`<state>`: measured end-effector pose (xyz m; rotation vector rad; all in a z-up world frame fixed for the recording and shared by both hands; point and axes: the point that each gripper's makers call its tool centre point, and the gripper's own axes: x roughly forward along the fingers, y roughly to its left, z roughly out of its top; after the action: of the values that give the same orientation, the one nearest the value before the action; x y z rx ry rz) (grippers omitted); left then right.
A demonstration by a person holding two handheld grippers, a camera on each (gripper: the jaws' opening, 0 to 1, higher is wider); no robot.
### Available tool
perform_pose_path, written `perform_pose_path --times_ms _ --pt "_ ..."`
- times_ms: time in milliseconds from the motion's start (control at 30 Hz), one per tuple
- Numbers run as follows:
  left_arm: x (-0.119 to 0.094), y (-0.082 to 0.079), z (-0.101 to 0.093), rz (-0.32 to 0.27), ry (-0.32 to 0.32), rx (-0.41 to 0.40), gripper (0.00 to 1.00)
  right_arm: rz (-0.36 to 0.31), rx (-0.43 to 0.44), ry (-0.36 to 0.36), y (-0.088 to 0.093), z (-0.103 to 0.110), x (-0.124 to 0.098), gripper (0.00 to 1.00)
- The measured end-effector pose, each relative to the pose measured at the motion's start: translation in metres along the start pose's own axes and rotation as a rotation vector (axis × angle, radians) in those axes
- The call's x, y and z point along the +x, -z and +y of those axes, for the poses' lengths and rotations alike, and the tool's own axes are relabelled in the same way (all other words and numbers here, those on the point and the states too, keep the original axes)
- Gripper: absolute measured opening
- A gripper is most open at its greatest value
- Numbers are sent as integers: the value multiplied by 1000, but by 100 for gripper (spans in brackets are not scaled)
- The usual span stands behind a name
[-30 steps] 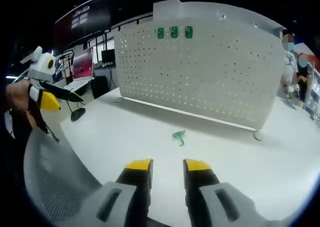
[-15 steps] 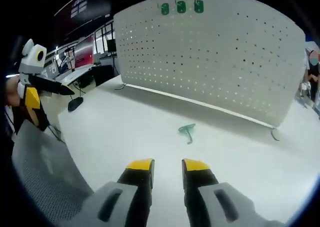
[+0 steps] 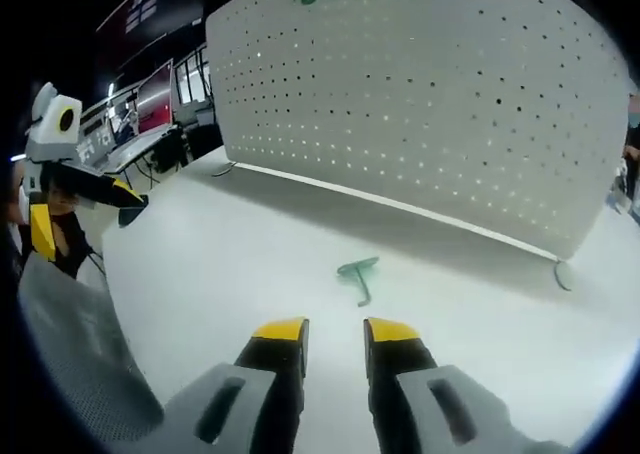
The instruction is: Insert the hook assembly into the mounting plate slot until the hook locks in place.
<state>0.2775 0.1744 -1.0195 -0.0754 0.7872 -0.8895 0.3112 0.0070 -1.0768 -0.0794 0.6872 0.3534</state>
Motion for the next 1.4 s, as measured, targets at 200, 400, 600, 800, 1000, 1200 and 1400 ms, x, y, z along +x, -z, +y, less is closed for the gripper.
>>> perform_pose_path --times_ms 200,400,600,800,1000,1200,1400 --pt "37 -11 0 -3 52 49 90 -17 42 17 1 -8 -8 20" --pt "70 -15 0 -2 103 77 84 -19 101 46 14 -15 -23 20" --pt "99 -18 -1 7 133 101 77 -5 142 61 28 -16 -37 20" --pt "126 -19 -7 2 158 114 72 -33 176 97 23 -26 -48 20" --pt "154 -20 -12 0 184 140 63 -38 217 89 23 -19 -53 20" --pt "177 -25 -11 -4 176 170 55 -30 225 67 30 -4 -57 20" --pt "193 -27 -5 3 151 218 50 -7 232 47 40 6 -58 20"
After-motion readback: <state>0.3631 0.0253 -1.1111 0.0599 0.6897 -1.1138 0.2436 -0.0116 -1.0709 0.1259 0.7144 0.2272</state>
